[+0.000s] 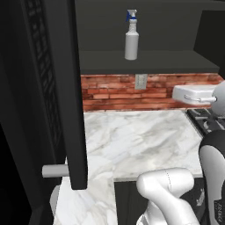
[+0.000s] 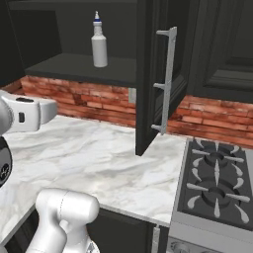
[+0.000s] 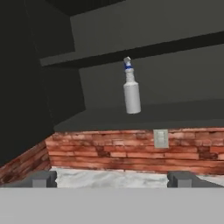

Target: Move the cutting board and knife to the sink. Then move spray from the cabinet to the counter.

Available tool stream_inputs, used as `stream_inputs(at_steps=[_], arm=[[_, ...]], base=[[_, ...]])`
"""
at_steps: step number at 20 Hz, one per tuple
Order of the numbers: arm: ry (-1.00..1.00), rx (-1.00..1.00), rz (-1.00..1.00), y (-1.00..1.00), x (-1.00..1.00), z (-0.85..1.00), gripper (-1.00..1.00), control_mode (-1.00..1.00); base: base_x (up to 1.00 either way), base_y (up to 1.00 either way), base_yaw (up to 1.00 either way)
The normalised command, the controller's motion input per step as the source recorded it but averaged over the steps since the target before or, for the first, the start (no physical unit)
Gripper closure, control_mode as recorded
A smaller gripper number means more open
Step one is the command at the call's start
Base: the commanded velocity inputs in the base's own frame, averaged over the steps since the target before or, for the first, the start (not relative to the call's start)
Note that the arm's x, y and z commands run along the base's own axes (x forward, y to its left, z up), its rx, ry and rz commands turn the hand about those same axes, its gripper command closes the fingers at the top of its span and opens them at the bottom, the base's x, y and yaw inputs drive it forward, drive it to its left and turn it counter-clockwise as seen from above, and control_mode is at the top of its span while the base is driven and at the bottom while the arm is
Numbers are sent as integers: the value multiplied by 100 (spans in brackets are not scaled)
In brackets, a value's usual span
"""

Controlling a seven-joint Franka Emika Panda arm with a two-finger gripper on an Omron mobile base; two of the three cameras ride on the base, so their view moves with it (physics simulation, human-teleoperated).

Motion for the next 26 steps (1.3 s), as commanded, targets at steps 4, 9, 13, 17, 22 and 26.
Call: stream_inputs(at_steps=[4, 9, 13, 17, 22, 26], arm=[[-26, -10, 0, 18, 0, 0, -100, -100], [-22, -3, 0, 2, 2, 7, -100, -100], [-13, 0, 0, 0, 0, 21, -100, -100], [-4, 0, 0, 0, 3, 22, -100, -100], [-3, 0, 0, 0, 23, 2, -100, -100], [0, 0, 0, -5, 44, 0, -100, -100]], base=[[0, 0, 0], [0, 0, 0], [0, 0, 0], [0, 0, 0], [0, 0, 0], [0, 0, 0]])
